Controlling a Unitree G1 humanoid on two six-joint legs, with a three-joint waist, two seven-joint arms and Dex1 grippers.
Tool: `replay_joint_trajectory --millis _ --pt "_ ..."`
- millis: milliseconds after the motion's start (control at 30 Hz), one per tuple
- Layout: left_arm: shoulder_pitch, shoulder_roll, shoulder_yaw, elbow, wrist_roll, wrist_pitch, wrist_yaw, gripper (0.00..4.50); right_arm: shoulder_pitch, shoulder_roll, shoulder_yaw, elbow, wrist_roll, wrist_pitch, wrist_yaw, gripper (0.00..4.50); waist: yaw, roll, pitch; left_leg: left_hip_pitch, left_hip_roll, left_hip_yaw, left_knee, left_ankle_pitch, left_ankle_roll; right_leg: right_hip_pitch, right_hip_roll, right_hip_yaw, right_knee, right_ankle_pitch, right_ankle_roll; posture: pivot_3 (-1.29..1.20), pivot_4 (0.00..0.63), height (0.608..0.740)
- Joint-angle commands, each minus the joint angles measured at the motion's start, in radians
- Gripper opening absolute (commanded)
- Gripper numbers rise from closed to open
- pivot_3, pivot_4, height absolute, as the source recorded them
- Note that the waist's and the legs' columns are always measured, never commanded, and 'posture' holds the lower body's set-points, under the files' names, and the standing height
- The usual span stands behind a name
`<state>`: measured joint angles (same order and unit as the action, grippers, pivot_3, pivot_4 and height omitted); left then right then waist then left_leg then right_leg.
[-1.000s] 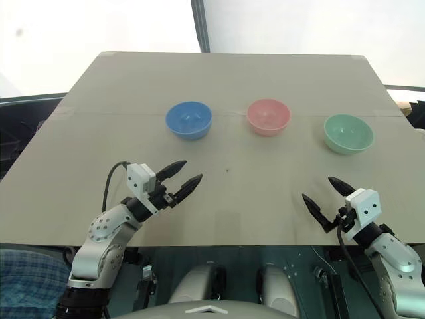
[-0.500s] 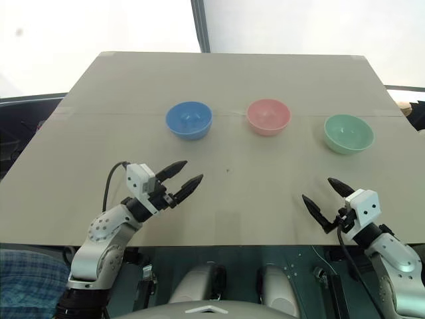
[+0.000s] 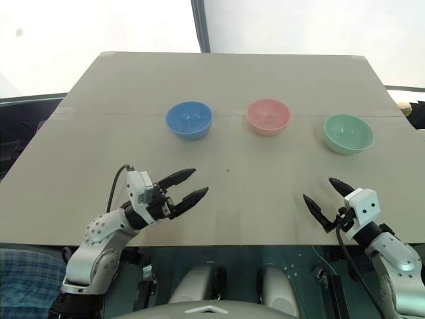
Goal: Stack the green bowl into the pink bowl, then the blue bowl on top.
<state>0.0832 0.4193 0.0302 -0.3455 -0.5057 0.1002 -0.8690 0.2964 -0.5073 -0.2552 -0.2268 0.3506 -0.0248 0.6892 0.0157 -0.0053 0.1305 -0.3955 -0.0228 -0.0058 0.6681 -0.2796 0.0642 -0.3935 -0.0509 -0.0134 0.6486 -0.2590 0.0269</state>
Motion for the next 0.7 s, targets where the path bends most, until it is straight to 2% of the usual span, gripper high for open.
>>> replay_joint_trajectory --millis 33,167,333,467,600,700 --pt "-0.031 0.012 0.05 -0.064 -0.081 -0.003 -0.015 3.42 -0.026 -0.025 -0.01 -0.01 -0.008 0.002 0.006 4.46 0.0 0.0 0.0 0.0 0.0 0.0 0.0 0.0 0.0 0.0 0.0 0.0 0.0 0.0 0.0 0.0 0.15 0.74" --pt "-0.028 0.035 0.062 -0.066 -0.091 0.001 -0.022 3.42 -0.107 -0.065 0.031 0.003 -0.058 0.07 -0.011 4.46 -0.003 0.001 0.0 0.001 0.0 0.0 0.001 0.0 0.0 0.001 0.0 0.0 0.0 0.0 0.0 0.0 0.15 0.74" --pt "-0.005 0.046 0.073 -0.082 -0.109 0.006 -0.017 3.42 -0.258 -0.164 0.154 -0.028 -0.217 0.214 -0.031 4.46 -0.001 0.001 0.0 0.001 0.0 0.0 0.001 0.0 0.0 0.001 0.001 0.0 0.0 0.0 0.0 0.0 0.15 0.74" --pt "0.006 0.048 0.086 -0.094 -0.117 0.011 -0.009 3.42 -0.508 -0.216 0.301 0.008 -0.314 0.293 0.03 4.46 -0.004 0.002 0.001 0.001 0.0 0.0 0.001 0.0 0.0 0.001 0.001 0.0 0.001 0.0 0.0 0.0 0.15 0.74" --pt "0.001 0.044 0.103 -0.098 -0.132 0.02 0.005 3.42 -0.76 -0.176 0.412 0.108 -0.308 0.408 0.125 4.46 -0.003 0.002 0.001 0.001 0.0 0.0 0.001 0.001 -0.001 0.001 0.002 0.0 0.001 0.0 0.0 0.0 0.15 0.74" --pt "-0.002 0.049 0.116 -0.102 -0.139 0.023 0.014 3.42 -0.906 -0.146 0.484 0.207 -0.328 0.41 0.192 4.46 0.0 0.001 0.002 0.0 0.0 -0.001 0.001 0.002 -0.003 0.001 0.002 -0.001 -0.001 0.0 0.0 0.0 0.15 0.74"
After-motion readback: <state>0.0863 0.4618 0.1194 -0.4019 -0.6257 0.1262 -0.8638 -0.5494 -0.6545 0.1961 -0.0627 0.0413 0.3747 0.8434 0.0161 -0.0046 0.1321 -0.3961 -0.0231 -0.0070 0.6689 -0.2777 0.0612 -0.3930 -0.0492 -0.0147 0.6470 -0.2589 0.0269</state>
